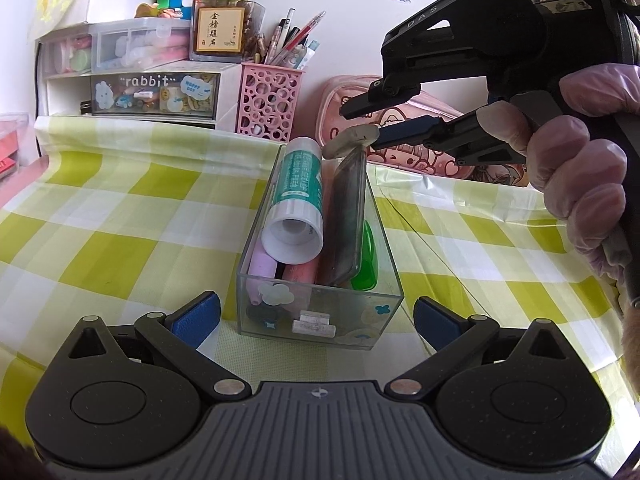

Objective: Organize stationery

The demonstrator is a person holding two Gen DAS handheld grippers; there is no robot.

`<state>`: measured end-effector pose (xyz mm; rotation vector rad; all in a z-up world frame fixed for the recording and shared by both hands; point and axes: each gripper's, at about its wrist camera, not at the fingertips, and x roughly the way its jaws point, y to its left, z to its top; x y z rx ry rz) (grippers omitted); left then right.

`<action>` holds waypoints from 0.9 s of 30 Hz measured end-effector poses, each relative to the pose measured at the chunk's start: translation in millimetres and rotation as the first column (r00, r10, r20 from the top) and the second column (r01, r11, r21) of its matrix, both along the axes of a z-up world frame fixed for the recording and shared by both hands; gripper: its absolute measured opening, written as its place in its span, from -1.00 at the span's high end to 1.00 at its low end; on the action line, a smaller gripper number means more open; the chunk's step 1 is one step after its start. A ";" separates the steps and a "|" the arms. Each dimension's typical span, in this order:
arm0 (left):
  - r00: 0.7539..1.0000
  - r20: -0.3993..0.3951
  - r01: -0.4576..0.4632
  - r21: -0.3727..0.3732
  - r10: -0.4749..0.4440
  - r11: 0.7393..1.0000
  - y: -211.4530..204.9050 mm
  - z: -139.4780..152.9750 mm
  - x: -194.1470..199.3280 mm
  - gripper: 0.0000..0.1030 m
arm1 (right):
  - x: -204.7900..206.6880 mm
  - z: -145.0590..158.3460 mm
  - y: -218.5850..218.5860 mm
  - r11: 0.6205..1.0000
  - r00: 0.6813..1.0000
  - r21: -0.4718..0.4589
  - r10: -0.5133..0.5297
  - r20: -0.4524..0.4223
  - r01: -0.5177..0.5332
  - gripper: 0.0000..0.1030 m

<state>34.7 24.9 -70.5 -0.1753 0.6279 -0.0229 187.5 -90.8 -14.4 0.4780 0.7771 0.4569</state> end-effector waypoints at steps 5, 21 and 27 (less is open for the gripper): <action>1.000 0.000 0.000 0.000 0.000 1.000 0.0 -0.1 0.3 -0.90 | -1.4 -0.7 -1.3 1.000 1.000 -0.001 -0.007 -0.003 0.007 -0.15; 0.995 -0.100 0.013 0.049 -0.008 0.999 -2.4 15.5 -8.5 -0.90 | -67.3 4.8 -44.8 0.987 0.993 -0.117 -0.107 0.057 0.113 -0.62; 0.983 -0.177 -0.028 0.079 0.042 0.996 7.4 40.7 -24.7 -0.90 | -123.4 5.7 -57.6 0.965 0.988 -0.215 -0.143 0.067 0.154 -0.86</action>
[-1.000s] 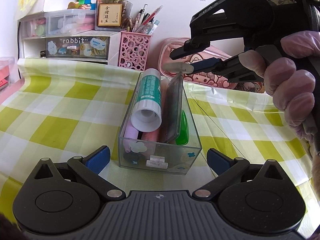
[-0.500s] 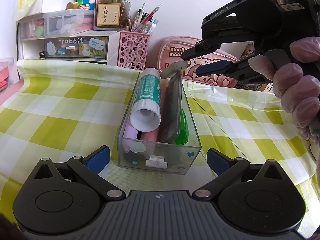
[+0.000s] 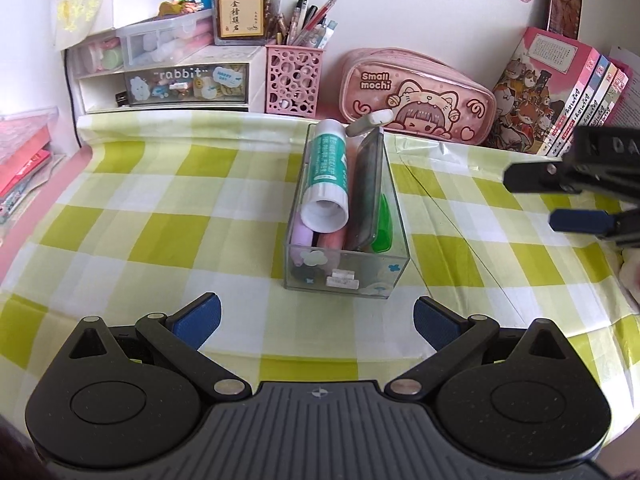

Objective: Organize stationery

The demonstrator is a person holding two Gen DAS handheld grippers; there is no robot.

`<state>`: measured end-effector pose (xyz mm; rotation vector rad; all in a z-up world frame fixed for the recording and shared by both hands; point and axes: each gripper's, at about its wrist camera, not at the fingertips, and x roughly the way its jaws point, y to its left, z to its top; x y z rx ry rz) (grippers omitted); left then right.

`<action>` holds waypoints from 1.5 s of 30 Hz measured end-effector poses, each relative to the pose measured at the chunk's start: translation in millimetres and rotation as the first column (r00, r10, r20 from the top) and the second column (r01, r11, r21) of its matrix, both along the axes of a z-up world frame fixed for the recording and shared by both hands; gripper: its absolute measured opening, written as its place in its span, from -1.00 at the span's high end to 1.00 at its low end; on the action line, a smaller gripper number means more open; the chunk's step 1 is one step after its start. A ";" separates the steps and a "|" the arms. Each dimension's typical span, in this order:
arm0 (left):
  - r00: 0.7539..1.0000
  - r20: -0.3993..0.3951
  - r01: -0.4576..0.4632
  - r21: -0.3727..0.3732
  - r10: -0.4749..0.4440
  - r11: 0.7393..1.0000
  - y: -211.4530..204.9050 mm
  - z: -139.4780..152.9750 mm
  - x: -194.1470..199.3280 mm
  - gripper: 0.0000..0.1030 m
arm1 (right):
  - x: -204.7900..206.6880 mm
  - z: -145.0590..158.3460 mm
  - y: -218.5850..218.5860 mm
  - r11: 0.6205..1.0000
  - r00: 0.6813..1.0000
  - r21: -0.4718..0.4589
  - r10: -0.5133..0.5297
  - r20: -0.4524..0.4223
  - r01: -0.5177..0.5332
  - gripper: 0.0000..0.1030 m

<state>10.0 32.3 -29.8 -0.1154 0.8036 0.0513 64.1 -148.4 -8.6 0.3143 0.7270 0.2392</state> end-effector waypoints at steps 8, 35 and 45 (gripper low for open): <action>0.998 -0.052 -0.040 0.018 0.040 0.999 -1.6 28.4 -19.2 -0.90 | -60.2 1.8 1.4 0.995 0.999 -0.093 -0.021 -0.030 0.018 -1.00; 0.999 -0.031 0.042 0.128 -0.039 0.991 -46.9 43.0 -23.4 -0.90 | -88.2 19.3 -6.7 0.967 0.997 -0.241 -0.075 0.021 0.077 -1.00; 0.999 -0.030 0.040 0.133 -0.036 0.990 -46.9 42.8 -23.0 -0.90 | -86.8 17.6 -6.2 0.969 0.997 -0.236 -0.071 0.014 0.072 -1.00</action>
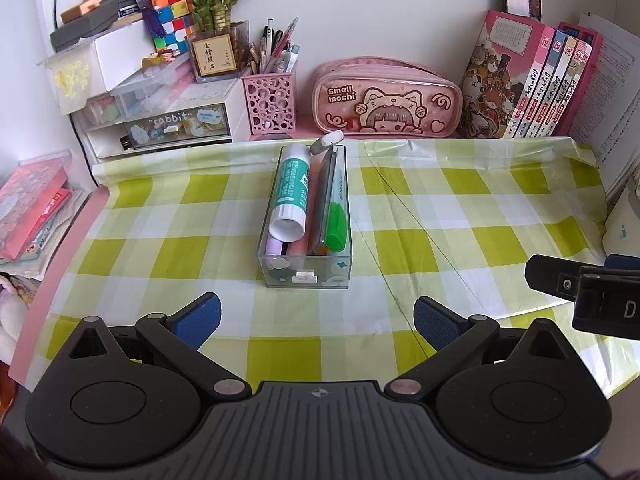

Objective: Organize stationery

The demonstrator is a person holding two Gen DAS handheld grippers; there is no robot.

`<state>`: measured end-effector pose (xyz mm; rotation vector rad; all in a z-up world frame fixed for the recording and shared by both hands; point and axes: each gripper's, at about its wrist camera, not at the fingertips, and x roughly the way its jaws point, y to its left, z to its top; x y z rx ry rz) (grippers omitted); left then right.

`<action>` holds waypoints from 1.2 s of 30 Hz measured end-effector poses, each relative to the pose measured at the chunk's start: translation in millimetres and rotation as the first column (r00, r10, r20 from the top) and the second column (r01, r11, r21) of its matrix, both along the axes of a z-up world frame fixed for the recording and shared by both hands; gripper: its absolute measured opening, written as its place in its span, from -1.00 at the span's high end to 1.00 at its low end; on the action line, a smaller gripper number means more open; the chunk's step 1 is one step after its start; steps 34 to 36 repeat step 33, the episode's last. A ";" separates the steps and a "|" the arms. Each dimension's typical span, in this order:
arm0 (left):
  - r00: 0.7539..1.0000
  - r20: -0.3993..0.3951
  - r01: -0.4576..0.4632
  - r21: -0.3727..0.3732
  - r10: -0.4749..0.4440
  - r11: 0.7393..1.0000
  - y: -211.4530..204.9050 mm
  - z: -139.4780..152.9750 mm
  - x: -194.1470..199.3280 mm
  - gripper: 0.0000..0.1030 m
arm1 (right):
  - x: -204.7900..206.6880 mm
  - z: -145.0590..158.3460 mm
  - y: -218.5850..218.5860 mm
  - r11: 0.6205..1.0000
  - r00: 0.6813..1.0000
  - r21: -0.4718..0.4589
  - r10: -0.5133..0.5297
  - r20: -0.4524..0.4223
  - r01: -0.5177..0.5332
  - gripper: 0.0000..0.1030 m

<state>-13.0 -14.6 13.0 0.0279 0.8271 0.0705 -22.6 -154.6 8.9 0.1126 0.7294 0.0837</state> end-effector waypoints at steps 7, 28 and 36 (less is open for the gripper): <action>1.000 0.002 0.001 0.002 -0.001 1.000 -0.5 0.4 0.1 -0.90 | 0.2 -0.2 1.1 1.000 1.000 0.002 0.002 -0.001 -0.002 -1.00; 1.000 0.005 0.003 0.004 -0.003 1.000 -0.9 1.3 0.5 -0.90 | 1.4 -1.9 2.7 1.000 1.000 0.002 0.007 -0.003 -0.007 -1.00; 1.000 0.006 0.002 0.010 -0.002 1.000 -1.6 1.4 0.5 -0.90 | 1.5 -1.8 2.4 1.000 1.000 0.002 0.006 -0.004 -0.006 -1.00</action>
